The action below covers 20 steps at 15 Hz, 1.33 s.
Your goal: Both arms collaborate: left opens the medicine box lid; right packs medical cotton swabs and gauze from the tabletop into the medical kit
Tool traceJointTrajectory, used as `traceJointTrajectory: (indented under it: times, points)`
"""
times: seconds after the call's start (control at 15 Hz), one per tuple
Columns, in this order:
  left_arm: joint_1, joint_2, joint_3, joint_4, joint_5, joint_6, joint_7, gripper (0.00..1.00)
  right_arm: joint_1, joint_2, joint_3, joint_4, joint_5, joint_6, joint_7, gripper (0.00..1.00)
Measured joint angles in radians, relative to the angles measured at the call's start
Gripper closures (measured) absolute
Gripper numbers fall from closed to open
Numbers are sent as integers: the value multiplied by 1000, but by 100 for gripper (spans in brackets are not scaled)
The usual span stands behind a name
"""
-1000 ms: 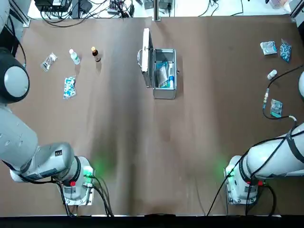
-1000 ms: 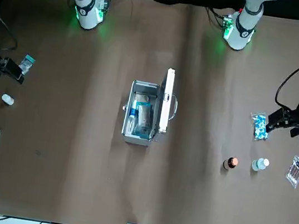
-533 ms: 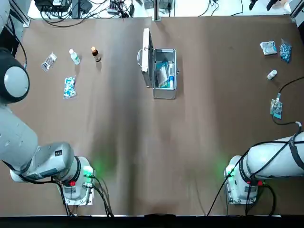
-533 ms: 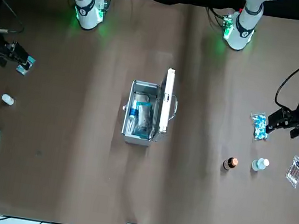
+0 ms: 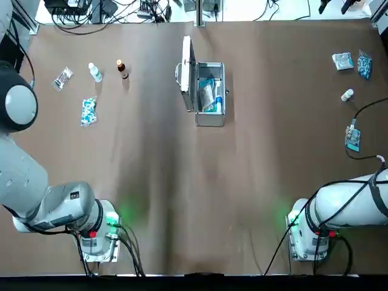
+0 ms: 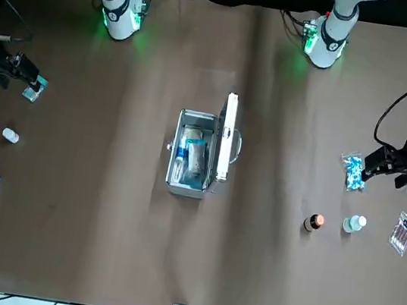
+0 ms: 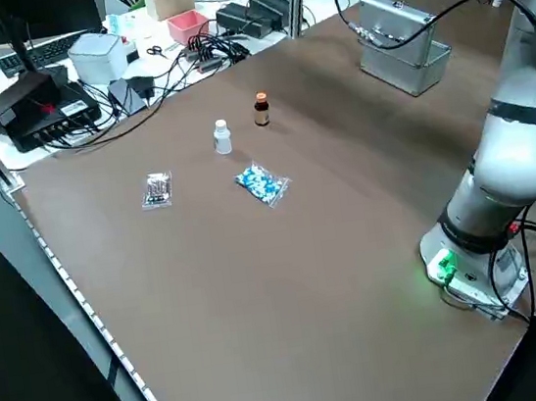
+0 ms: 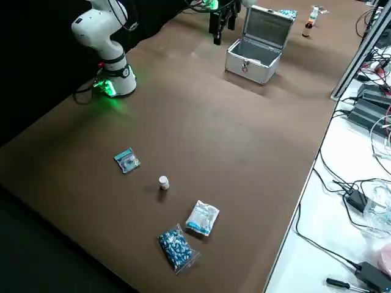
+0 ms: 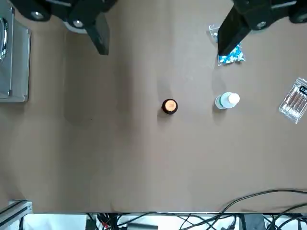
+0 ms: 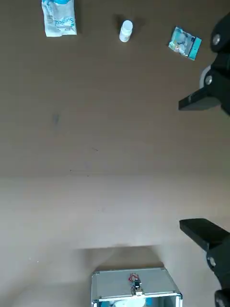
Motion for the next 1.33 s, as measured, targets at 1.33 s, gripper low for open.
traceJointTrajectory:
  times: [1.33]
  points:
    - [0,-1,-5,2,0,0,0,0,-19,0,1,0,0,-10,-9,1]
